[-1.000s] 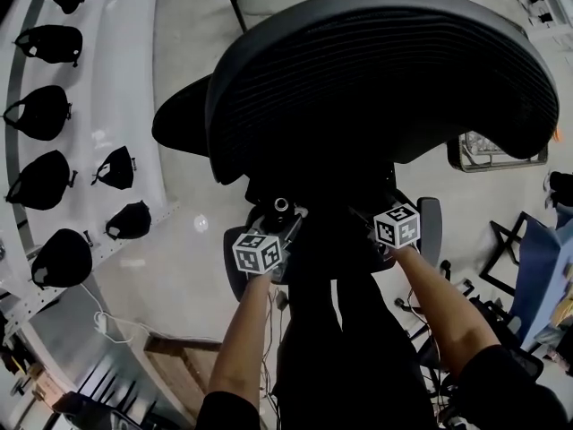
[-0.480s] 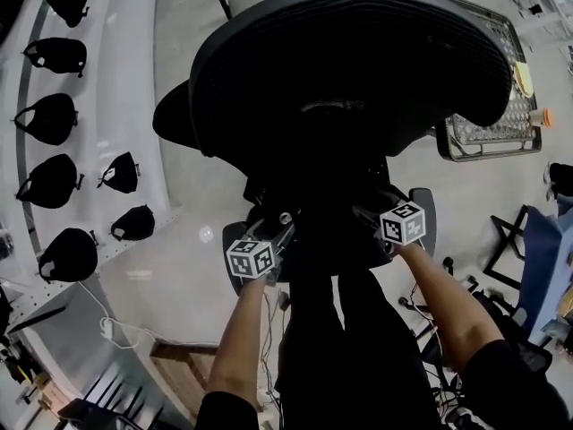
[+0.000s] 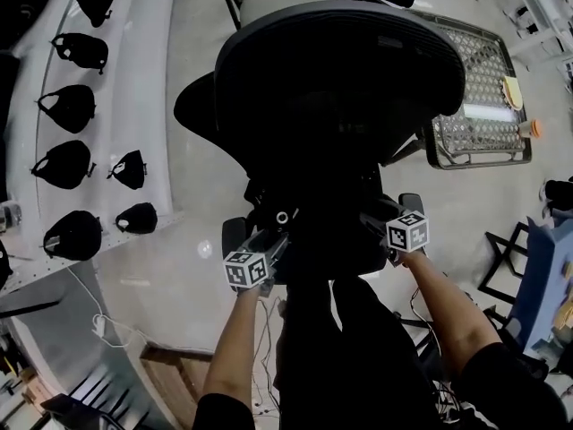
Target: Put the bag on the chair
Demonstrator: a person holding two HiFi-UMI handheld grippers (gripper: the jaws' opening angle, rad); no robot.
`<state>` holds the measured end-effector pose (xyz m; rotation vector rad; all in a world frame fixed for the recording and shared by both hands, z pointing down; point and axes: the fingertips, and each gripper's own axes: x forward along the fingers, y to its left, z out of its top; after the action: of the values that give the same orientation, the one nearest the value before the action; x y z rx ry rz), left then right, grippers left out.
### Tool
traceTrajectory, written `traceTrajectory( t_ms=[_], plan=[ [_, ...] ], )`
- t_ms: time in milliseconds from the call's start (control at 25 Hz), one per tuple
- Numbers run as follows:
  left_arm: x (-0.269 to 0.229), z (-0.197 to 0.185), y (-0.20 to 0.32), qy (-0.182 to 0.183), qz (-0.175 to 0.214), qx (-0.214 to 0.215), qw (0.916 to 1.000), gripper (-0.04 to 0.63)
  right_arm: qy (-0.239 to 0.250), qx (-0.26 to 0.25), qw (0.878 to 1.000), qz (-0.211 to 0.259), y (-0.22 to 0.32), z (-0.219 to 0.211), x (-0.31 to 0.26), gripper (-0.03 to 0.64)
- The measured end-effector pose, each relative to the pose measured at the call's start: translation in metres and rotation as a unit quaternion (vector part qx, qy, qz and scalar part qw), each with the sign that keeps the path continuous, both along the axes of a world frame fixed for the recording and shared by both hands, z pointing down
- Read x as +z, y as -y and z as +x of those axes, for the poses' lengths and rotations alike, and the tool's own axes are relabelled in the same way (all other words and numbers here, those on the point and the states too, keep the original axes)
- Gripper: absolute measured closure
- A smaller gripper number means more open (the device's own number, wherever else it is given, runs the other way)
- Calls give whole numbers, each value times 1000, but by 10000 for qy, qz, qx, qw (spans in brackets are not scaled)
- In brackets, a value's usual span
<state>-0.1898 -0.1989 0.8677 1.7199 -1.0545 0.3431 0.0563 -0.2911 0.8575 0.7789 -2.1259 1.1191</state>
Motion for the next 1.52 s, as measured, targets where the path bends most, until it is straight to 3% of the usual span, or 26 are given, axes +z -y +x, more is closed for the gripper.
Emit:
traceTrajectory(
  t_ms=[440,600,840,1120,1320,1520],
  plan=[
    [-47,22,-50,88,184,-312,9993,333,-86,435,9986,306,-27,75,-42,333],
    [-76,39,-73,151,338,-377,9986,333,-291,241,9976,572,-48,107,-68,334],
    [-129,62,-103,154,762,-698,9945,333,-1,-2,9961,886,-71,113,-113,333],
    [-208,96,-142,367,1529,-1045,9820,333,751,-122,9888,1285,-103,106,-180,334],
    [-267,101,-171,419,1855,-1583,9689,344,939,-71,9839,1518,-118,98,-224,334],
    [-323,92,-172,552,2464,-1559,9550,445,1104,24,9685,2232,-119,71,-291,383]
  ],
)
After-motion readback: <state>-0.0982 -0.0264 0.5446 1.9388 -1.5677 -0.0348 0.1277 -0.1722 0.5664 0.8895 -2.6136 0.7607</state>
